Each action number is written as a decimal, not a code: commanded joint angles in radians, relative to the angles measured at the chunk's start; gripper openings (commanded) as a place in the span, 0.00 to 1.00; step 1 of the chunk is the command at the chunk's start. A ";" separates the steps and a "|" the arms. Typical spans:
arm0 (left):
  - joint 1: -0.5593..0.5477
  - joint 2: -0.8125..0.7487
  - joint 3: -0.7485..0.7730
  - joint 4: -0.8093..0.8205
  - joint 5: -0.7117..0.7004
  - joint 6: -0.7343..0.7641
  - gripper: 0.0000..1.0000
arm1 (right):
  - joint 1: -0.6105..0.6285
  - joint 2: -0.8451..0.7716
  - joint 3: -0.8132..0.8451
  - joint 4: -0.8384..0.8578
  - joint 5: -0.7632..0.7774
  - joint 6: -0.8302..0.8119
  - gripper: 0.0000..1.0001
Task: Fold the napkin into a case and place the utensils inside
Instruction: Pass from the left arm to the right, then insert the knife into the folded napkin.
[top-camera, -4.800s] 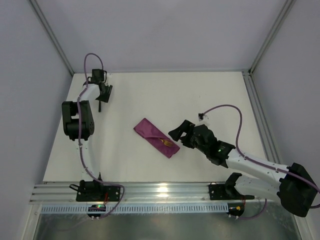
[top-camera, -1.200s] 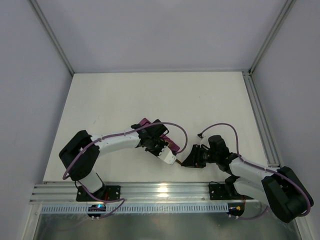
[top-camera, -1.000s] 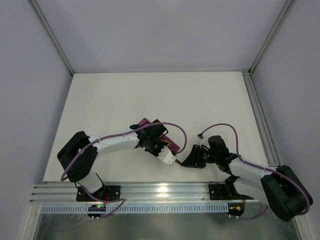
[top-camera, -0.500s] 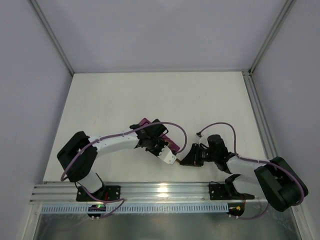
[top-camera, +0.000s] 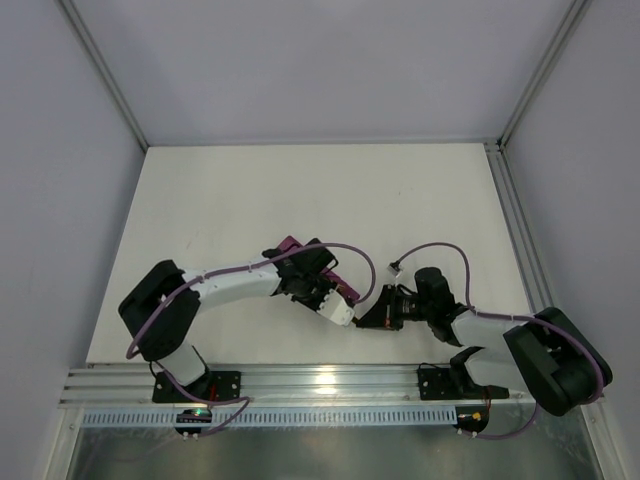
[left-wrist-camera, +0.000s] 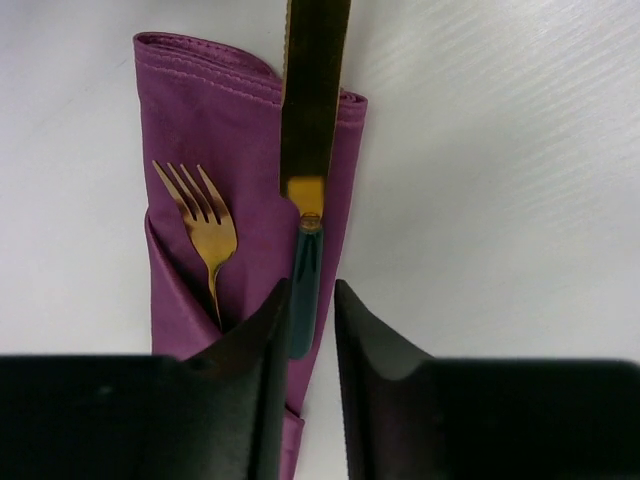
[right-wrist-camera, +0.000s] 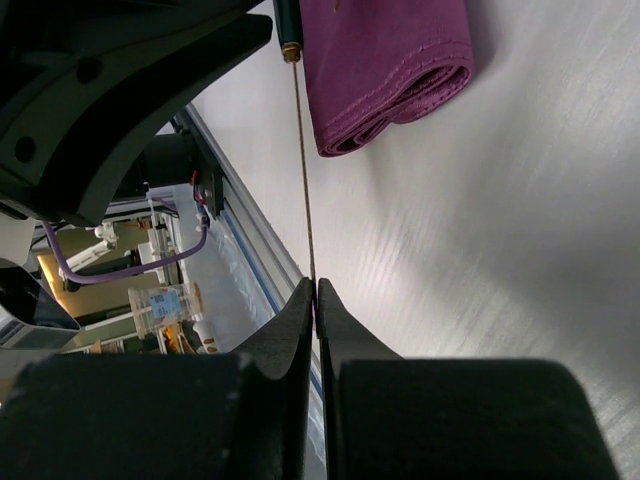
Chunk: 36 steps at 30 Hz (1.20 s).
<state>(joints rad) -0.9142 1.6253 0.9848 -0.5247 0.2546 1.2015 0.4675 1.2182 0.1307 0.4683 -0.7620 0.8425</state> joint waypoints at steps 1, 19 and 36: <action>-0.002 0.018 0.046 0.048 -0.008 -0.071 0.30 | -0.003 0.017 0.001 0.064 0.023 0.038 0.04; 0.208 -0.105 0.219 -0.057 -0.026 -0.604 0.42 | -0.001 -0.098 -0.100 0.119 0.187 0.211 0.04; 0.512 0.197 0.192 0.130 -0.040 -0.832 0.36 | 0.020 -0.028 0.035 0.010 0.162 0.147 0.04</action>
<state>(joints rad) -0.4004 1.8278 1.1713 -0.4591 0.1875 0.4026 0.4808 1.1492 0.1093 0.4808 -0.5762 1.0203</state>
